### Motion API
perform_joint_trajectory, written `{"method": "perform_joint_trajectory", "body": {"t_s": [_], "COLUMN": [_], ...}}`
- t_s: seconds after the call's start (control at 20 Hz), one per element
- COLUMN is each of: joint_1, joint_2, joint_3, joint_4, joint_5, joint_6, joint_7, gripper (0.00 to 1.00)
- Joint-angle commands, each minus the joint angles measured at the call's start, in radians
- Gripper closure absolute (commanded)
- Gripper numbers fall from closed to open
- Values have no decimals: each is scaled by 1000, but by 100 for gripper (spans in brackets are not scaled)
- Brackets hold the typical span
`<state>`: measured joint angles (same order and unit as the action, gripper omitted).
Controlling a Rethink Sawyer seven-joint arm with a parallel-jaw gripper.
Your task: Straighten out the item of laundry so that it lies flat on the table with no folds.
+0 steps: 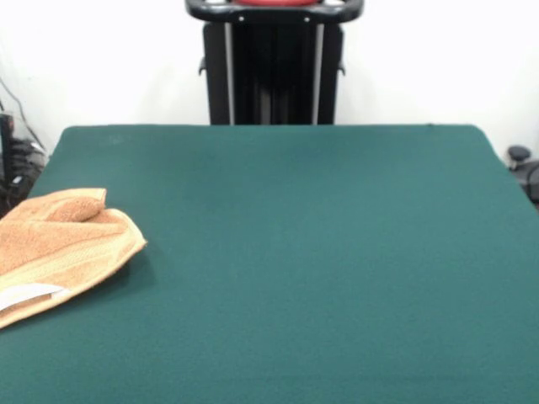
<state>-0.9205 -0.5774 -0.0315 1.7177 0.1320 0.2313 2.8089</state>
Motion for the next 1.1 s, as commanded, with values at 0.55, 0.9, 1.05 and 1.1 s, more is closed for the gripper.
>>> {"method": "perform_joint_trajectory", "body": {"t_s": [0.55, 0.9, 1.05, 1.1], "joint_1": [135, 157, 159, 159], "joint_2": [47, 60, 57, 53], "joint_3": [65, 60, 61, 62], "joint_4": [42, 32, 32, 33], "joint_5": [0, 12, 16, 19], "joint_6": [49, 39, 45, 49], "joint_7": [38, 57, 59, 60], "gripper": [0, 0, 0, 0]}}
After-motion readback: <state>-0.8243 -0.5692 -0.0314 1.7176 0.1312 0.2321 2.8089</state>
